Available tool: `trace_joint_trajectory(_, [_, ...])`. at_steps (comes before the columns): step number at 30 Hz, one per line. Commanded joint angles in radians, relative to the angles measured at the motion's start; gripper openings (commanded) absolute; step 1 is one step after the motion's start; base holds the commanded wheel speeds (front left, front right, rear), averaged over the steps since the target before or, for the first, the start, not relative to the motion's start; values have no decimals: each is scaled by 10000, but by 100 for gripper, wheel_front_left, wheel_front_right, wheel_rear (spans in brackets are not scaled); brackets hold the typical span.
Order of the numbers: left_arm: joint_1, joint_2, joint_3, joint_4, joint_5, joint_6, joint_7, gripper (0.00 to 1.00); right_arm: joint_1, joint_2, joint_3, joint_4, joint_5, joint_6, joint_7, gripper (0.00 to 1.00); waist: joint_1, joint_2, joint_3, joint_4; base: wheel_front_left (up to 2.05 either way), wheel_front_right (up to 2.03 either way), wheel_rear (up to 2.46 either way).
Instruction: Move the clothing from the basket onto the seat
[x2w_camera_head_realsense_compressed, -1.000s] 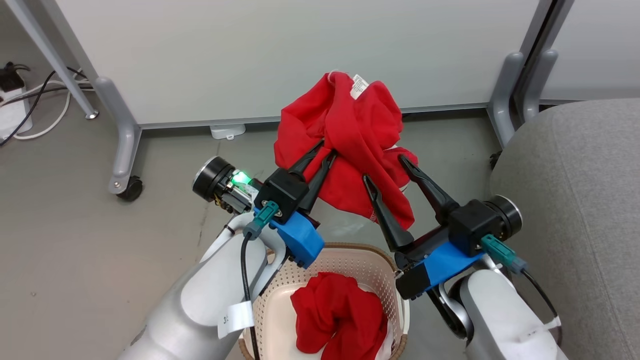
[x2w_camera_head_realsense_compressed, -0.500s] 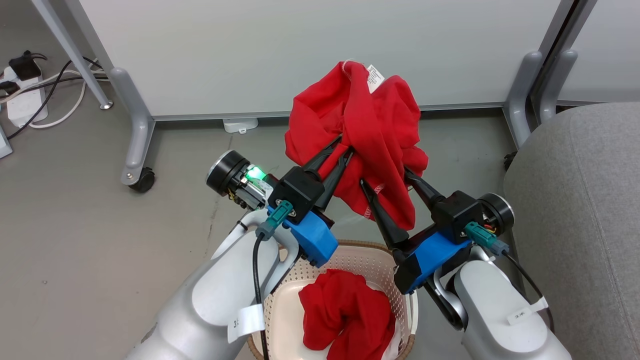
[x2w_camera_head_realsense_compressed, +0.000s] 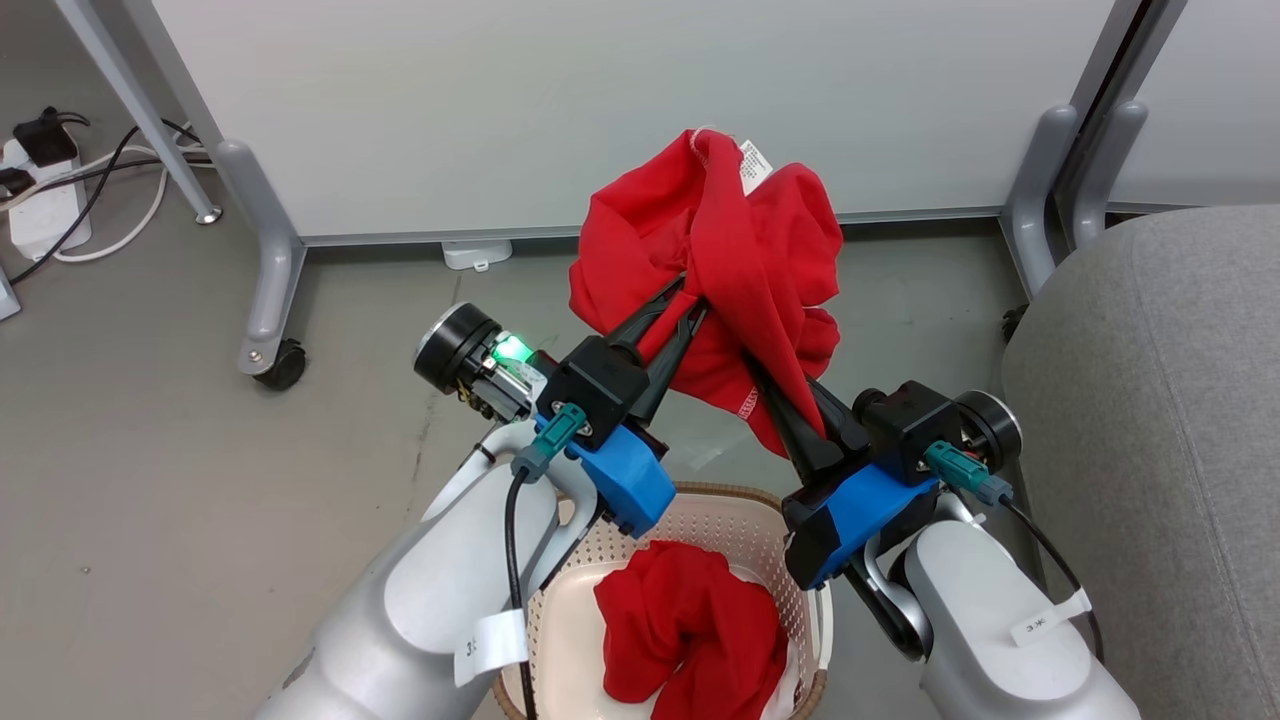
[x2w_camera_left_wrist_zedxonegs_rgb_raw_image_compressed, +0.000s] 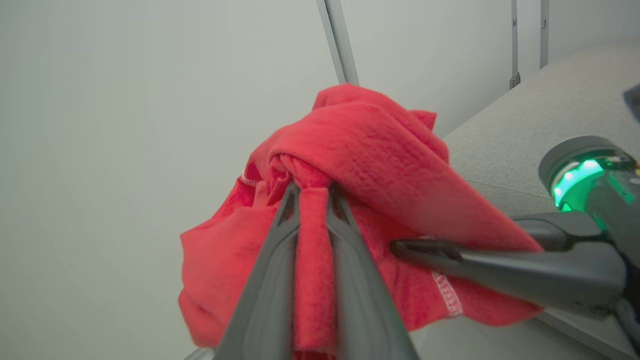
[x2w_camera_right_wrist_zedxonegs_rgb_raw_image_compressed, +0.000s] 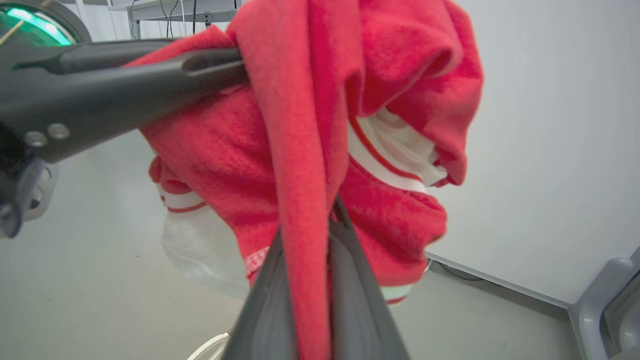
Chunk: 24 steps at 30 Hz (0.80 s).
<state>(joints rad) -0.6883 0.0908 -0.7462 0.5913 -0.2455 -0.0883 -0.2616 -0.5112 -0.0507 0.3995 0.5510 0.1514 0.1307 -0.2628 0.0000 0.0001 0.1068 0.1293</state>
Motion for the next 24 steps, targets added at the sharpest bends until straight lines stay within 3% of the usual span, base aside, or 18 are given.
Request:
trace_joint_trajectory(1, [39,-13,93,6,41,3,-51,0,-141,-9,-11,0,13,3,-31,0,0,-1,-3,-5,0,0,0])
trace_joint_trajectory(8, [97,-34,169,70,25,-48,-51,0,-101,-5,-14,-42,96,1,-31,0,0,-1,-33,-26,0,0,0])
trace_joint_trajectory(9, [129,-45,181,123,-55,-73,-51,31,-87,-5,-8,-41,93,1,-31,0,0,-1,-42,-29,0,0,0])
trace_joint_trajectory(10, [108,-61,190,110,-46,-68,-51,100,-74,-5,-6,-44,88,1,-31,0,0,-1,-47,-30,0,0,0])
trace_joint_trajectory(24, [189,-60,310,128,169,-53,-50,100,156,-1,-154,-72,143,1,-33,0,0,-1,-82,-98,0,0,0])
